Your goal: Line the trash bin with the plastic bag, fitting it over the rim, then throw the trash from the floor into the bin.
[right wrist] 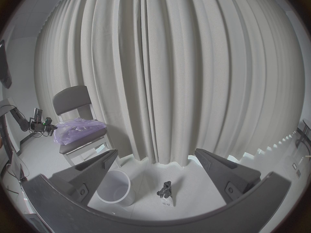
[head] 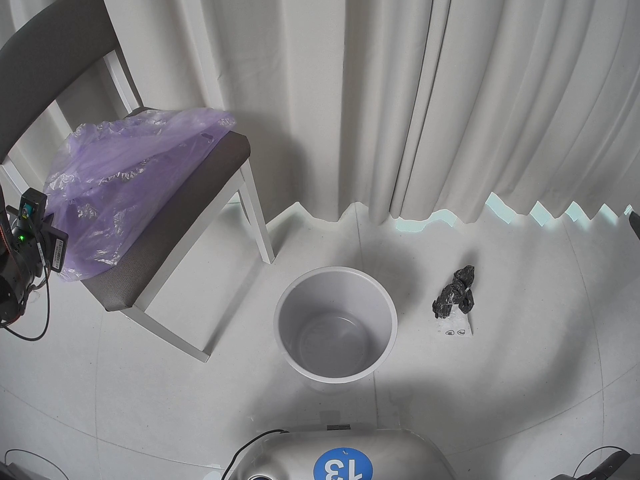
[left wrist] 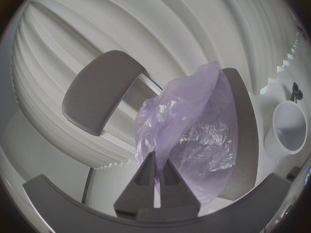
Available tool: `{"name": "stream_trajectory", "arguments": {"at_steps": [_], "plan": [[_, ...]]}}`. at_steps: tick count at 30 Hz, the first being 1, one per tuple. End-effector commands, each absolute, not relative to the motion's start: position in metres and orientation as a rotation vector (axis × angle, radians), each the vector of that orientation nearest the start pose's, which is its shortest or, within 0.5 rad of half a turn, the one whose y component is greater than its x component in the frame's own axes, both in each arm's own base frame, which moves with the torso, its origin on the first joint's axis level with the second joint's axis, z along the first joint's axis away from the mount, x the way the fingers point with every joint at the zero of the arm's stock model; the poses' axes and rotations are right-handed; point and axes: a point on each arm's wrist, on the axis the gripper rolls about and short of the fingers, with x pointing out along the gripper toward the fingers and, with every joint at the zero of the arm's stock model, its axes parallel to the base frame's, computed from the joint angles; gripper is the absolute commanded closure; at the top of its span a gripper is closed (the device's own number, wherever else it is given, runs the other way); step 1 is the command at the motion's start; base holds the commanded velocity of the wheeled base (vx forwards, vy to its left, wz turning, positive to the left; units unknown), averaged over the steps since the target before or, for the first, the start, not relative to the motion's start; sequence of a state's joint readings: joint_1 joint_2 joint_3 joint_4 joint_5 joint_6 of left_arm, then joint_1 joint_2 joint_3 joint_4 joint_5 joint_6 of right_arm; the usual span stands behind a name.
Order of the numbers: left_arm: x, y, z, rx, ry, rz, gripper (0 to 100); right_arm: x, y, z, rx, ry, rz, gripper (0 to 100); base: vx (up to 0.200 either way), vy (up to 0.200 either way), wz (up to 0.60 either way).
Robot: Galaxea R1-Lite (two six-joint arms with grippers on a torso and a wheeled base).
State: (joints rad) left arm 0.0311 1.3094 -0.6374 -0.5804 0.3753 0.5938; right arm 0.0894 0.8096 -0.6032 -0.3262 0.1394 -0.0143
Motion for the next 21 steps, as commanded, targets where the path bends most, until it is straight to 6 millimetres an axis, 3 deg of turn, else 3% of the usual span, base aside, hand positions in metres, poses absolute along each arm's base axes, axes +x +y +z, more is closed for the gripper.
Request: {"name": "stream_trajectory", "arguments": {"at_steps": [1,4,8,11,15,21], "plan": [[0.202,0.012,0.243,0.565,0.147,0.373,100,0.113,0.025,0.283,-0.022,-0.089,0.322,0,0.0,0.0,0.0],[0.195,0.01,0.249,0.485,0.103,0.375,100,0.129,0.038,0.291,-0.012,-0.074,0.4,0,0.0,0.0,0.0],[0.199,0.006,0.254,0.434,0.078,0.356,100,0.144,0.047,0.282,0.001,-0.041,0.414,0,0.0,0.0,0.0],[0.203,0.006,0.272,0.431,0.028,0.371,100,0.147,0.05,0.27,0.073,-0.051,0.399,0,0.0,0.0,0.0],[0.206,0.003,0.288,0.423,-0.018,0.367,100,0.158,0.058,0.274,0.12,-0.129,0.393,0,0.0,0.0,0.0],[0.218,-0.017,0.303,0.412,-0.074,0.283,100,0.172,0.078,0.261,0.129,-0.084,0.378,0,0.0,0.0,0.0]]}}
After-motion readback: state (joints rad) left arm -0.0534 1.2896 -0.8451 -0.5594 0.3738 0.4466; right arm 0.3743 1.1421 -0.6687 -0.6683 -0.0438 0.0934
